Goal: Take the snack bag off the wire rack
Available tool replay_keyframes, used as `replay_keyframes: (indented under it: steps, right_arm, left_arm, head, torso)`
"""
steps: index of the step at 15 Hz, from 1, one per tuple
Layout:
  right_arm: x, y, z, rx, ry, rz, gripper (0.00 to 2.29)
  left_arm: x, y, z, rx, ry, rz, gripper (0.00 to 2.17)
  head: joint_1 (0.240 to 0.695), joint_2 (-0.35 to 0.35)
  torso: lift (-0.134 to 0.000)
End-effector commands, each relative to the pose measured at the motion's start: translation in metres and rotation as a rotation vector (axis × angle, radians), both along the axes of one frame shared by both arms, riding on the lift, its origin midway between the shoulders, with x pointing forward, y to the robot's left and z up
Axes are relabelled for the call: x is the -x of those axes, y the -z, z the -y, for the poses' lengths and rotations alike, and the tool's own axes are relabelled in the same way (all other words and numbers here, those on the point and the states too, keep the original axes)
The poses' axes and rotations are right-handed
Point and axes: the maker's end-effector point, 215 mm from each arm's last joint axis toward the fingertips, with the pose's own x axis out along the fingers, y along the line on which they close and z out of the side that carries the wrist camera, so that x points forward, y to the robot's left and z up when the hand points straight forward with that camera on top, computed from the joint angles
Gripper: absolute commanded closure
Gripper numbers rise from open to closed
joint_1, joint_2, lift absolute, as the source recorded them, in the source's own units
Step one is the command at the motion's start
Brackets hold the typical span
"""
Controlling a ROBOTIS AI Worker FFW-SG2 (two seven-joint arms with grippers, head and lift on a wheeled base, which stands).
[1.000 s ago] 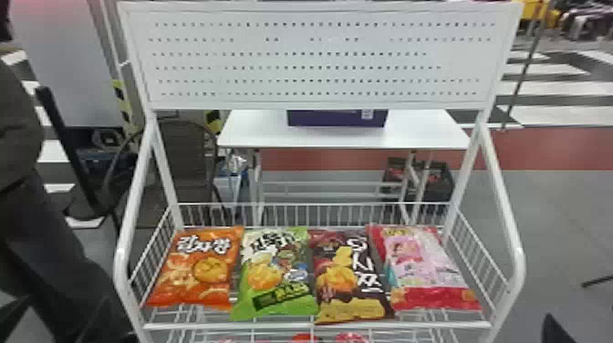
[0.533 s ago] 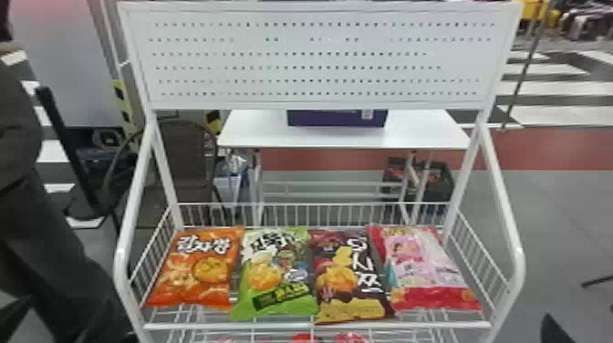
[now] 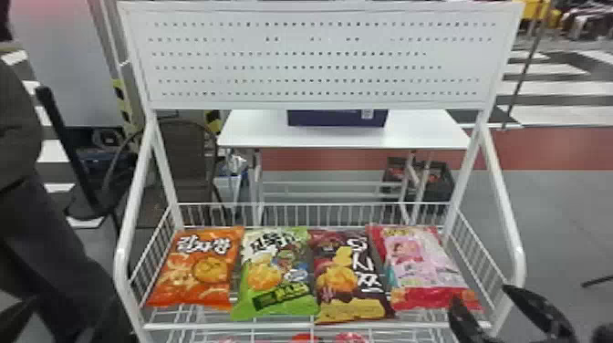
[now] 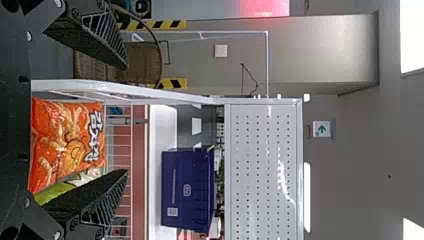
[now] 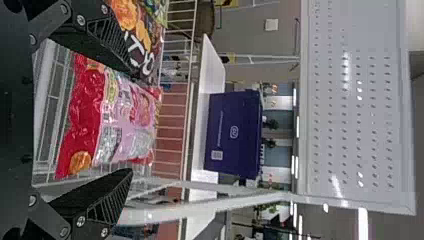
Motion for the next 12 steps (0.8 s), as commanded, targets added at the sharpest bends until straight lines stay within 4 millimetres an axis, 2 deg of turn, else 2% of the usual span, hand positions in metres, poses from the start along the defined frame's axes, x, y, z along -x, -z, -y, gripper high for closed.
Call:
replay_keyframes:
  steps: [1, 2, 5, 8, 12]
  right_arm:
    - [-0.032, 0.020, -0.032, -0.008, -0.041, -0.056, 0.19]
    - [-0.044, 0.027, -0.043, -0.015, -0.054, -0.069, 0.19]
    - [-0.080, 0.050, -0.058, 0.020, -0.057, -0.090, 0.19]
    - [-0.105, 0.073, -0.044, 0.070, 0.001, -0.115, 0.19]
    - [-0.116, 0.096, -0.029, 0.081, 0.027, -0.153, 0.19]
  left_arm:
    - [0.000, 0.001, 0.000, -0.002, 0.001, -0.003, 0.16]
    - [0.000, 0.003, -0.001, -0.004, 0.001, -0.005, 0.16]
    - [0.001, 0.004, 0.000, -0.008, 0.005, -0.010, 0.16]
    - [0.002, 0.006, -0.001, -0.016, 0.009, -0.015, 0.16]
    - [0.002, 0.005, -0.001, -0.020, 0.010, -0.015, 0.16]
  head:
    - [0.499, 0.000]
    - [0.499, 0.000]
    - [0.499, 0.000]
    - [0.499, 0.000]
    - [0.499, 0.000]
  torso:
    - [0.000]
    - [0.000]
    - [0.000]
    - [0.000]
    - [0.000]
